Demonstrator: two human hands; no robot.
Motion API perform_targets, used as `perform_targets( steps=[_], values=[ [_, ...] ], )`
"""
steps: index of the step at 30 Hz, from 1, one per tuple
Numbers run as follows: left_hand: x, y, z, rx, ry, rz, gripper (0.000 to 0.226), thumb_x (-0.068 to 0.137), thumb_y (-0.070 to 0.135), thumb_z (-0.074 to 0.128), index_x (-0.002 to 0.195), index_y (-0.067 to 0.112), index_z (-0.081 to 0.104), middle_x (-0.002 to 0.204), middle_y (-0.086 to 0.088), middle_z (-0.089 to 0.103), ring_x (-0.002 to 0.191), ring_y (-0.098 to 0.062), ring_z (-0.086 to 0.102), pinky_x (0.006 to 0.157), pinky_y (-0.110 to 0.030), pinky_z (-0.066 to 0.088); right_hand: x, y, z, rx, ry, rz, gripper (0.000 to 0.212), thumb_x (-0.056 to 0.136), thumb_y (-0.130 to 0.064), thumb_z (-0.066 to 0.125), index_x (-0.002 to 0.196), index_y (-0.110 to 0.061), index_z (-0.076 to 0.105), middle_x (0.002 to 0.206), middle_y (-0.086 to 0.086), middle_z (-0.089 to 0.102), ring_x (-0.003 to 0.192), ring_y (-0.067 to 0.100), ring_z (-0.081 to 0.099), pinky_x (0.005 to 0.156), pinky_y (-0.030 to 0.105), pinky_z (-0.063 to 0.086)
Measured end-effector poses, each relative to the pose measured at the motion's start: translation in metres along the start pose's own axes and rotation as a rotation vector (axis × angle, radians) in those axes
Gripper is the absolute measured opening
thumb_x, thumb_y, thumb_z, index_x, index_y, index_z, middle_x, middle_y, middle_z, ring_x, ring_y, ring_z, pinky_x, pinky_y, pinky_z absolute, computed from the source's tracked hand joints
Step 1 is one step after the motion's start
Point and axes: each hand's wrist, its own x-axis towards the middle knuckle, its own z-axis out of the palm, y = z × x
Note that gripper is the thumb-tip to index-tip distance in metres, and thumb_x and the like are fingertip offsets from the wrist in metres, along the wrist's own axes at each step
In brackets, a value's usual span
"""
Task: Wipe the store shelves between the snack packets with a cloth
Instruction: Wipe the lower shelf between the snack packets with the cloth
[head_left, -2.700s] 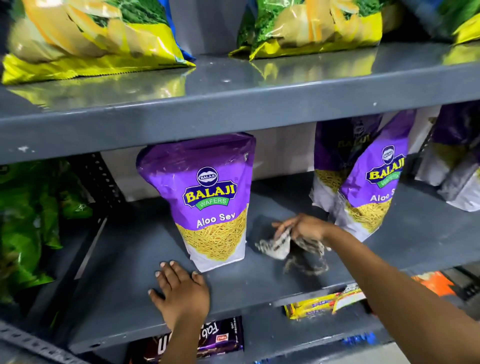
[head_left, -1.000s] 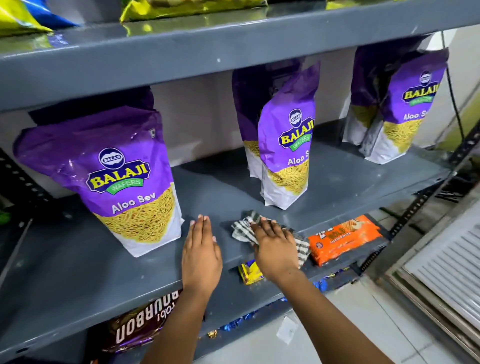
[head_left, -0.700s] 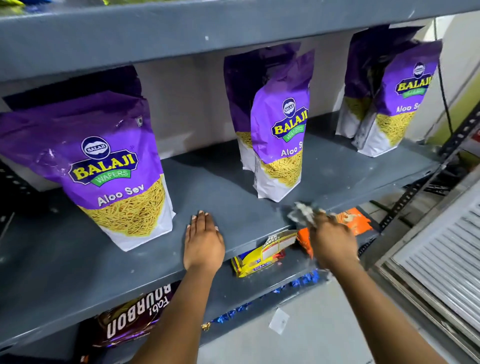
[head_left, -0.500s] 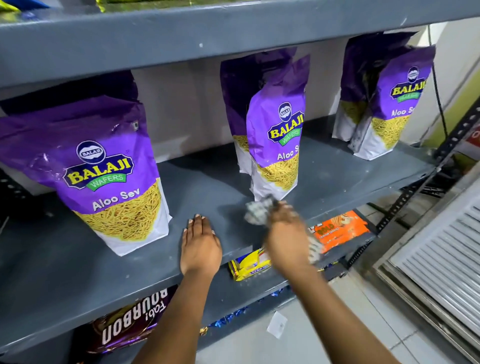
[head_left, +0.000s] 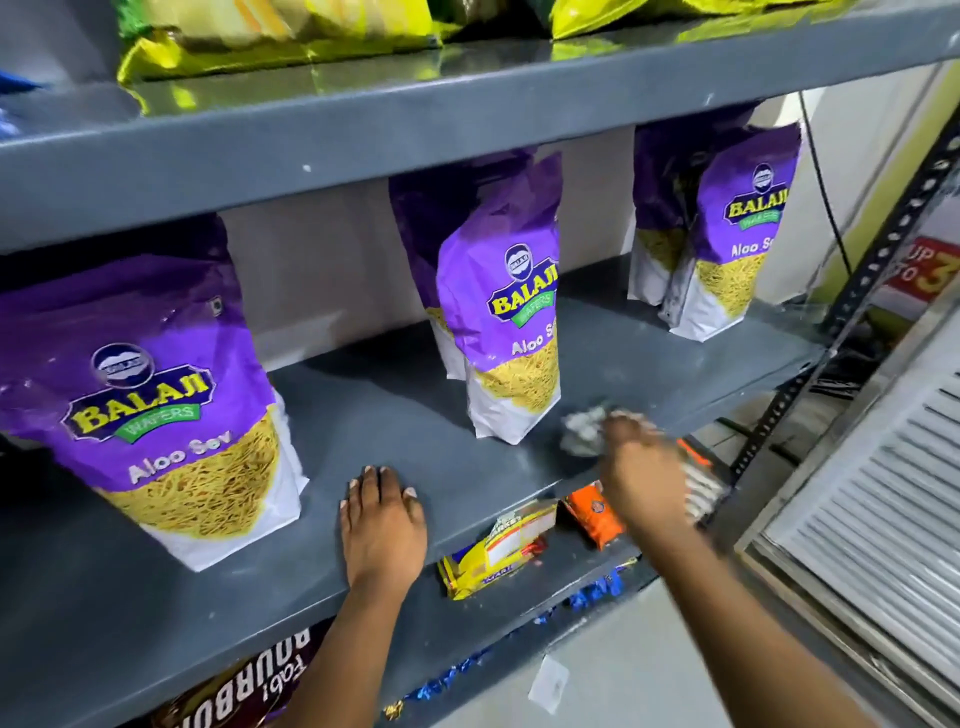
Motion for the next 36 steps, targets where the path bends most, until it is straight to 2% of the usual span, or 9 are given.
perform_targets(
  steps=[4,7,11,15,18,21,27,31,36],
  values=[
    [0.008,0.05,0.015,-0.004,-0.023,-0.027,0.067,0.08,0.033,0.018,0.134,-0.001,0.038,0.145,-0.021,0.035,0.135,-0.036,0.026,0.111,-0.046,0.017,-0.006,-0.009,0.031,-0.106,-0.141,-0.48,0.045,0.054,-0.034,0.063,0.098,-0.023,0.07,0.096,-0.003,0.076,0.086,0.016,0.071,0.074,0.029,0.058],
    [0.017,0.085,0.031,0.005,-0.008,-0.07,0.066,0.081,0.035,0.019,0.133,0.0,0.04,0.145,-0.02,0.036,0.134,-0.035,0.028,0.111,-0.047,0.018,0.034,0.052,0.021,-0.083,-0.167,-0.439,0.046,0.051,-0.033,0.058,0.094,-0.023,0.07,0.089,-0.002,0.077,0.079,0.015,0.072,0.068,0.027,0.059],
    [0.024,0.102,0.044,0.04,0.036,-0.176,0.053,0.085,0.025,0.032,0.126,-0.005,0.047,0.136,-0.024,0.046,0.126,-0.041,0.041,0.105,-0.054,0.029,0.077,0.076,0.011,-0.037,-0.063,-0.26,0.046,0.035,-0.022,0.078,0.08,-0.015,0.07,0.071,0.005,0.075,0.057,0.022,0.07,0.048,0.025,0.056],
    [0.025,0.103,0.047,0.046,0.025,-0.231,0.059,0.081,0.028,0.026,0.117,-0.007,0.056,0.124,-0.027,0.056,0.114,-0.044,0.052,0.094,-0.058,0.04,0.041,0.042,0.036,-0.024,-0.172,-0.673,0.045,0.046,-0.036,0.058,0.089,-0.029,0.07,0.087,-0.01,0.076,0.079,0.009,0.071,0.067,0.025,0.06],
    [0.026,0.104,0.048,0.089,0.052,-0.229,0.063,0.08,0.035,0.024,0.117,-0.004,0.057,0.123,-0.024,0.058,0.113,-0.043,0.053,0.093,-0.058,0.042,0.072,0.064,0.042,-0.042,-0.226,-0.612,0.046,0.046,-0.033,0.067,0.092,-0.029,0.071,0.091,-0.006,0.076,0.083,0.013,0.072,0.071,0.029,0.061],
    [0.025,0.108,0.047,0.097,0.073,-0.224,0.072,0.078,0.05,0.025,0.119,0.0,0.056,0.127,-0.021,0.056,0.117,-0.042,0.05,0.097,-0.054,0.038,0.132,0.076,0.024,-0.011,-0.206,-0.453,0.041,0.073,-0.013,0.04,0.108,-0.016,0.061,0.094,0.014,0.074,0.082,0.034,0.07,0.071,0.04,0.059],
    [0.027,0.104,0.047,0.121,0.088,-0.208,0.065,0.078,0.048,0.033,0.111,0.0,0.06,0.116,-0.021,0.064,0.105,-0.041,0.06,0.086,-0.055,0.047,0.286,0.027,0.029,0.182,-0.284,-0.314,0.05,0.088,-0.011,0.041,0.135,-0.024,0.035,0.131,0.02,0.052,0.122,0.04,0.046,0.099,0.048,0.04],
    [0.028,0.101,0.048,0.128,0.114,-0.216,0.058,0.079,0.044,0.034,0.106,0.003,0.065,0.112,-0.018,0.067,0.1,-0.037,0.064,0.08,-0.053,0.05,0.322,0.025,0.093,-0.065,-0.611,-0.403,0.052,0.089,-0.015,0.034,0.14,-0.022,0.027,0.152,0.013,0.028,0.138,0.036,0.026,0.114,0.053,0.022],
    [0.028,0.101,0.049,0.126,0.109,-0.204,0.059,0.081,0.046,0.033,0.108,0.004,0.064,0.113,-0.017,0.067,0.103,-0.036,0.062,0.085,-0.053,0.048,0.288,0.038,0.083,-0.06,-0.618,-0.522,0.047,0.089,-0.024,0.039,0.135,-0.031,0.035,0.153,0.006,0.027,0.138,0.033,0.028,0.113,0.052,0.024]
  ],
)
